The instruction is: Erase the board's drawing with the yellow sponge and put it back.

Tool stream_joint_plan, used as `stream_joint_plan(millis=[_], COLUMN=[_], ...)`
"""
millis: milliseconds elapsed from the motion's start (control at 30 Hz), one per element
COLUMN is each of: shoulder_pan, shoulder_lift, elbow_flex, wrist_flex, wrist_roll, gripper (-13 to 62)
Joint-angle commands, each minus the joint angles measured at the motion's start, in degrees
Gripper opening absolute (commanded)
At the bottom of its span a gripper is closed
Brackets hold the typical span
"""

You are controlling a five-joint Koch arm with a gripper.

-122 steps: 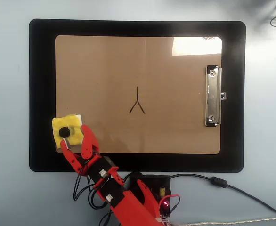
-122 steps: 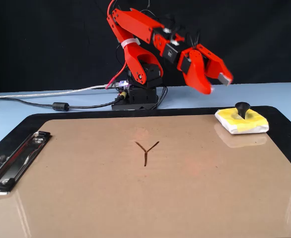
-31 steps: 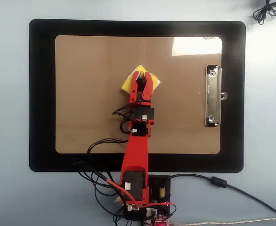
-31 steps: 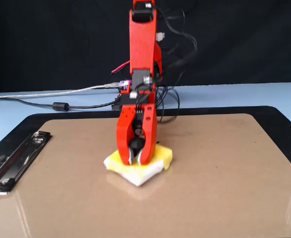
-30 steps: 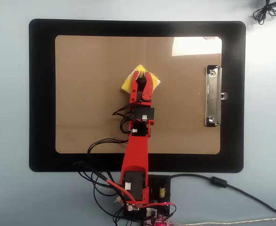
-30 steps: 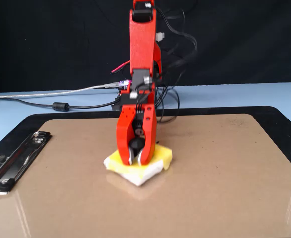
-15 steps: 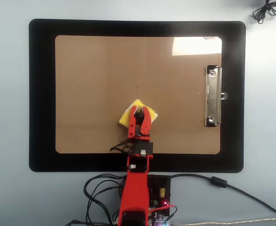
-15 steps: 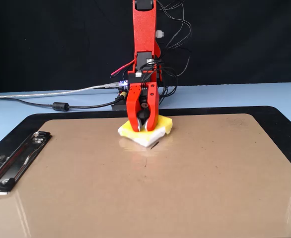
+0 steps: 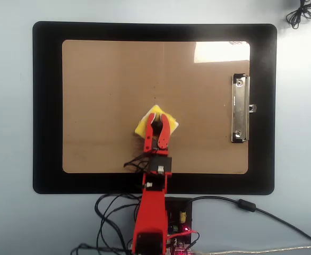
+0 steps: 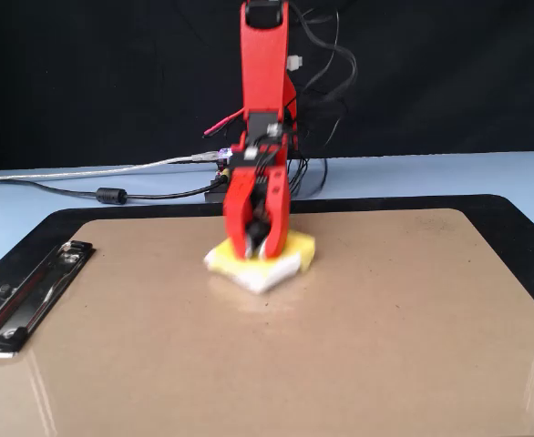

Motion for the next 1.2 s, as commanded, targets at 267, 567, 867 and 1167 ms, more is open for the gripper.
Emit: stream_joint_plan(millis=[267, 567, 867, 1167], shoulder_pan=[-4.66, -4.48, -7.91, -8.17], shoulder_lift=[-1.67, -15.12, 15.73, -14.33], elbow_flex=[-7.73, -18.81, 9.23, -19.69], wrist_flex=[3.78, 3.08, 4.04, 1.93], wrist_roll=[-0.53, -0.62, -0.53, -0.62], gripper=[-8.1, -8.1, -8.1, -8.1])
